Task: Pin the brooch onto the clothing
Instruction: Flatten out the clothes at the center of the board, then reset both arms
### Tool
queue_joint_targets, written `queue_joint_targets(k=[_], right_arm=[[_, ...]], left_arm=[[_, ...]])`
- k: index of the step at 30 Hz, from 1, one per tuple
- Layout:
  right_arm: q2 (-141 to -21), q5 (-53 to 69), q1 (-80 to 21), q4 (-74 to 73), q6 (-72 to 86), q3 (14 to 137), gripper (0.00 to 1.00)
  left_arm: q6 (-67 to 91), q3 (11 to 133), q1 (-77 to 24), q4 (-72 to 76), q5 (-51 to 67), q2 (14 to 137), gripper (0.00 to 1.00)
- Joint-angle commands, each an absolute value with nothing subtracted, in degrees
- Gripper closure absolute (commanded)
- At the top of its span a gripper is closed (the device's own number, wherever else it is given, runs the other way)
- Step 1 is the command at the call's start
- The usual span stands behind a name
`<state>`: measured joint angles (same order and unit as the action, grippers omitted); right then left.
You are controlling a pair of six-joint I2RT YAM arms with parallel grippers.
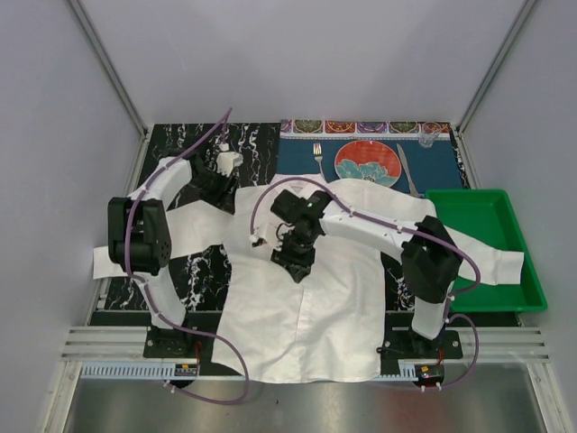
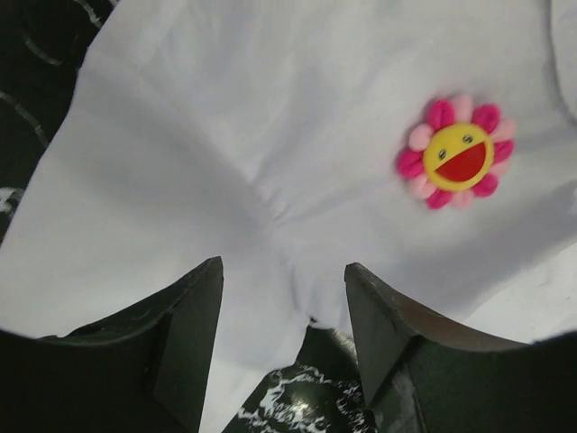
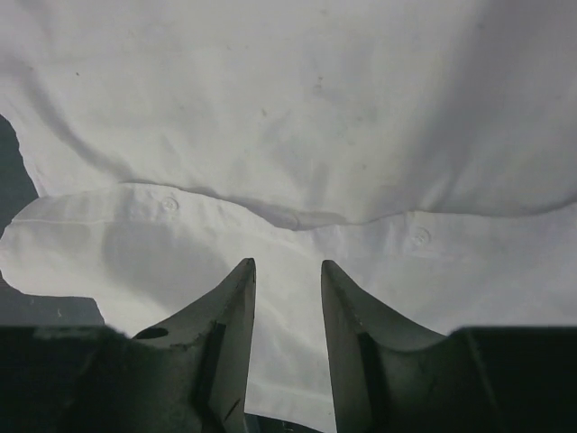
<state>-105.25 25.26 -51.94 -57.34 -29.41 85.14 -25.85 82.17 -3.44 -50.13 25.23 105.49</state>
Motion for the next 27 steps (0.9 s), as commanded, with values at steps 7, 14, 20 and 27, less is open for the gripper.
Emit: queue_joint_targets(k=[7,14,20,27], right_arm=[[-109.1,26.1,-44.7,-57.3,-24.3,85.1,0.60],[-108.8,30.8,-47.8,-57.4,-24.5,88.6,0.59],[-111.7,32.5,-55.2,-52.0,-24.6,87.9,0.59],[-111.5,30.6,-55.1,-51.5,-25.9,84.5,0.53]], left_arm=[[-8.5,88.2,-7.8,-49.8,27.4,116.9,0.43],[-0.2,94.5,-7.6,-51.2,24.2,124.3,0.40],[3.6,98.3,-6.9,-50.4,22.6,127.3,0.41],[5.1,101.4,-5.4,-50.4,22.7,129.3,0.42]])
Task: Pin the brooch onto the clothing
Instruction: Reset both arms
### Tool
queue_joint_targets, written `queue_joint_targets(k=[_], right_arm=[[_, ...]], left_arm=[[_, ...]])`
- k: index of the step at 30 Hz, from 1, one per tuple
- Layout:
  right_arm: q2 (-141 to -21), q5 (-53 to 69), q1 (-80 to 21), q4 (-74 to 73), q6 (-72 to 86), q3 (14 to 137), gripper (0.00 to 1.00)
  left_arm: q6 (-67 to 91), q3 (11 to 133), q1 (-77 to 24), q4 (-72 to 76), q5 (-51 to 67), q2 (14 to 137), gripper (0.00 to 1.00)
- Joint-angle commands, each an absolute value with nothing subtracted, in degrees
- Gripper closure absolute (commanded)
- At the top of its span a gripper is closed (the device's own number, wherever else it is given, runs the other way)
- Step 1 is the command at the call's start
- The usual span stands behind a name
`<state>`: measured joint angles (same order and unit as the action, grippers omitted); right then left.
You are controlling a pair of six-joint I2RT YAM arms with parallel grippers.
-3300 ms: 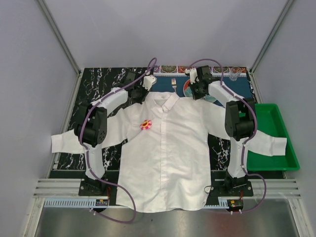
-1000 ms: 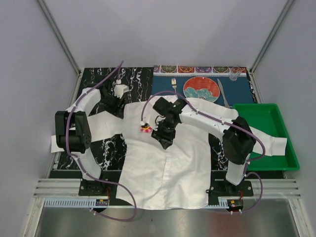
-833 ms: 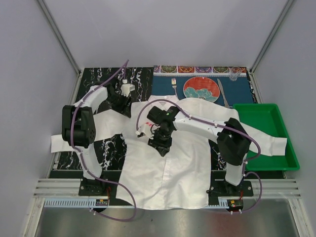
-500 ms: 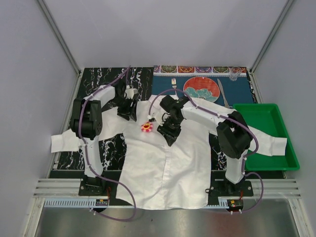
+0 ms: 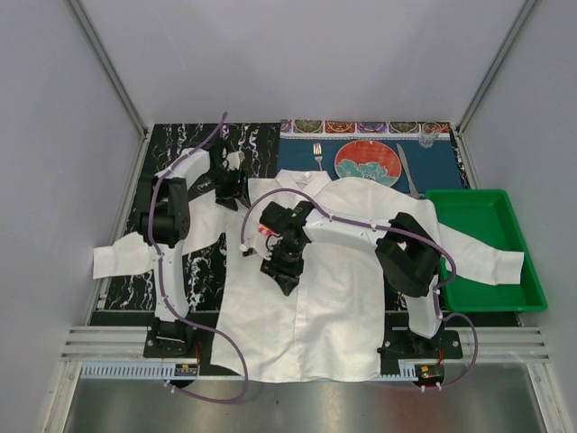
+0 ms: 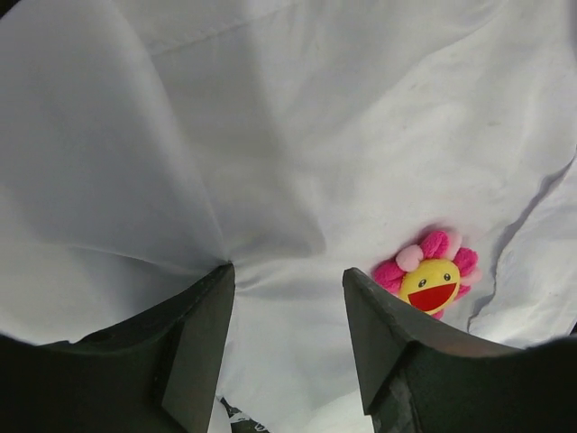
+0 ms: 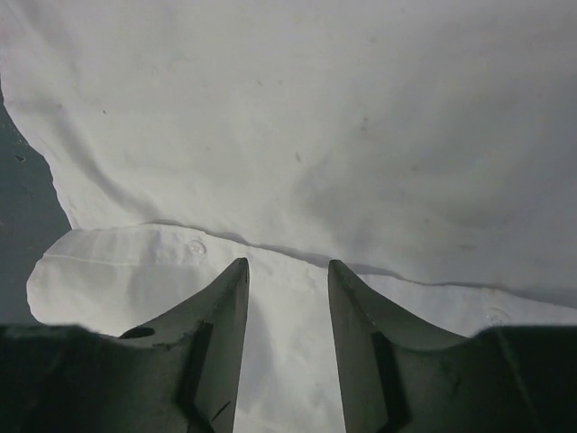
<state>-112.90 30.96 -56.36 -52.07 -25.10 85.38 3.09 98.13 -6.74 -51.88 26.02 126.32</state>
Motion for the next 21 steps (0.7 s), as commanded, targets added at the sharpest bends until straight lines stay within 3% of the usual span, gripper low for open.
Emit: queue_joint_targets(k=[1,3,7,9,14,17,21], right_arm=[[-110.1,30.2,-54.8,-51.7,-26.3,84.2,0.51],[-107.6,29.7,-52.5,-52.3,-26.5,84.2,0.48],[-103.1,29.9,-44.6,-52.6,-24.3,88.3,0.30],[-100.3,28.1,-39.1,-52.4,-23.0,90.5,0.25],[-92.6,23.7,-28.2,-50.7,-18.6,94.7,0.01],[-88.0,22.8,-19.6,-50.1,-15.2,93.9,0.00],[-82.4,20.7,-10.4,-49.7,-12.7,89.2,0.00]], left_arm=[[4.2,102.4,-5.2,-50.5,24.3,129.1,0.40],[3.3,102.3,-5.2,-50.1,26.2,127.5,0.37],[0.5,96.9,-5.2,-45.0,30.2,115.5,0.18],[-1.8,95.4,-5.1,-44.4,29.2,107.3,0.01],[-7.1,92.6,-1.4,-44.6,31.7,93.6,0.01],[-6.5,95.2,0.8,-48.6,29.5,88.9,0.01],[-9.4,96.3,2.1,-53.7,16.9,83.3,0.01]])
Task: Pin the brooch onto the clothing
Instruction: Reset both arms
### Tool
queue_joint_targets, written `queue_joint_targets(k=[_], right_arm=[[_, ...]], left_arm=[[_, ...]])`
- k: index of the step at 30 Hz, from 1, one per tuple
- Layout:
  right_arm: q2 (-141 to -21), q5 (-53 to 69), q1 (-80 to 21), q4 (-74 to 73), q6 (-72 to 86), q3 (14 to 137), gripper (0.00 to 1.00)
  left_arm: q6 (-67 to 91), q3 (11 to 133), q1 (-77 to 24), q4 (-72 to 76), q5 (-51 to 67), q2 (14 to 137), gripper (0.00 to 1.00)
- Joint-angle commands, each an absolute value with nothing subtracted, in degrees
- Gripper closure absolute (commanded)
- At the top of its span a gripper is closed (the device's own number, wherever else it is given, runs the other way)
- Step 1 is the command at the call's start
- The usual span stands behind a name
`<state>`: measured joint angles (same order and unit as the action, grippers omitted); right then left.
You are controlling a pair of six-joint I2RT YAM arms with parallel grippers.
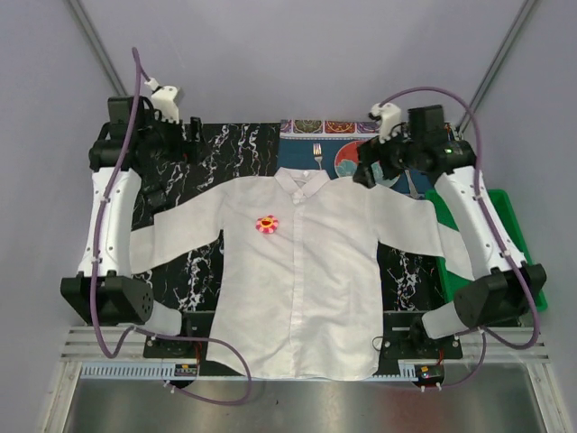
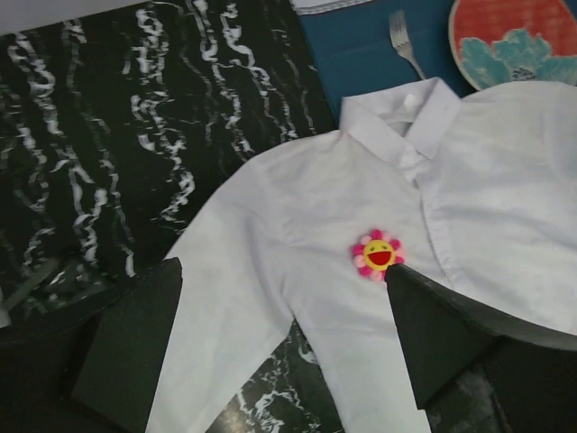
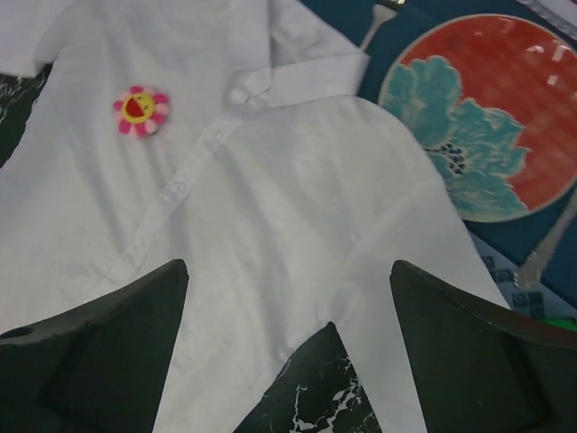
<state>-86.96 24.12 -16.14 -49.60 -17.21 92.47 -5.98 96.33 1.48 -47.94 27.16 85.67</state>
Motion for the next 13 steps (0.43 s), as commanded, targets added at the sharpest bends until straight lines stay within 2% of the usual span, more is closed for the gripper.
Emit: queue_joint_targets(k=[1,8,13], right_arm=[[-81.6,19.3,-9.4,-50.0,-12.4,86.4,0.00],[-73.7,14.9,-5.4,-47.7,-13.0,71.2,0.00],[-70.1,15.0,-5.4,-47.3,-13.1,68.0,0.00]], left_arm=[[-11.1,94.8,2.2,-55.0,15.2,81.8,0.01],[-14.9,67.2,2.6,-49.3,9.2,68.1,0.01],[-15.1,62.6,2.5,-47.4,8.2,64.1,0.01]])
